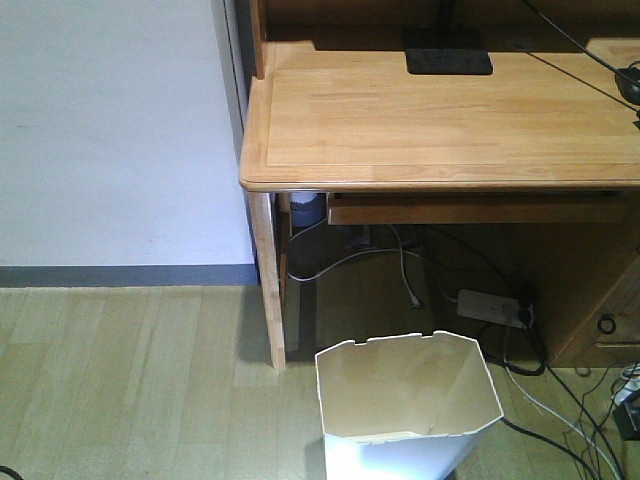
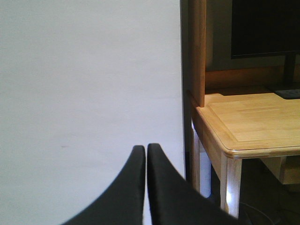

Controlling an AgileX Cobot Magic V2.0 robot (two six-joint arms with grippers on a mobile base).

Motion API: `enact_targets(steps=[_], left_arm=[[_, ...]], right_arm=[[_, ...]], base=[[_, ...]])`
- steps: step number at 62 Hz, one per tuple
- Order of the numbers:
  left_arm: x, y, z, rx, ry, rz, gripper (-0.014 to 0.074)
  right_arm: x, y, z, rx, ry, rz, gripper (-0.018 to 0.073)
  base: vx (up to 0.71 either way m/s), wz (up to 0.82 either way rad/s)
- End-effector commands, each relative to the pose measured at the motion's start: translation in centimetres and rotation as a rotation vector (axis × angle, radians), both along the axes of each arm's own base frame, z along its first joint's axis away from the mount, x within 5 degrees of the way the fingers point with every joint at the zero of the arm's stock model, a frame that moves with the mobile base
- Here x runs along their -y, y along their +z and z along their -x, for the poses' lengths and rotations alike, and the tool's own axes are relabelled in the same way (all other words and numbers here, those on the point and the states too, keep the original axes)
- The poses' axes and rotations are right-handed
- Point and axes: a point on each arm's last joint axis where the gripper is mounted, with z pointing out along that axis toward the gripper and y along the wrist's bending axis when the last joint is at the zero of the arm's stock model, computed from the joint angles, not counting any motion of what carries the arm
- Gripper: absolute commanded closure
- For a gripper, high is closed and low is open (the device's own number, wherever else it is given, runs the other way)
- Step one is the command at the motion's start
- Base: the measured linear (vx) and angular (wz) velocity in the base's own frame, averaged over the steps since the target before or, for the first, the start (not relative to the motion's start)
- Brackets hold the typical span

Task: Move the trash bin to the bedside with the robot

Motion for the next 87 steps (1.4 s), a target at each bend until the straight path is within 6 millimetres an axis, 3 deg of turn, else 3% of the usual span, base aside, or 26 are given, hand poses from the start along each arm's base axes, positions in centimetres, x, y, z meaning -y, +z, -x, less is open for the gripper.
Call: enact_targets(steps=[1, 62, 74, 87], left_arm=[[0.1, 0.3, 0.0, 0.069, -0.009, 0.023, 0.0603], [0.1, 0.3, 0.0, 0.07, -0.009, 0.022, 0.0603], [0.1, 0.3, 0.0, 0.07, -0.009, 0.022, 0.0603], [0.1, 0.3, 0.0, 0.07, -0.009, 0.022, 0.0603]], right_arm=[[-0.1, 0.6, -0.1, 0.064, 0.006, 0.017, 0.0568], [-0.1, 0.7, -0.1, 0.078, 0.007, 0.018, 0.0568], [-0.1, 3.1, 0.2, 0.218, 0.015, 0.005, 0.0568], [-0.1, 7.5, -0.7, 0.222, 0.015, 0.006, 0.0568]], base=[[0.0, 0.0], [0.0, 0.0], [0.0, 0.0], [0.0, 0.0]])
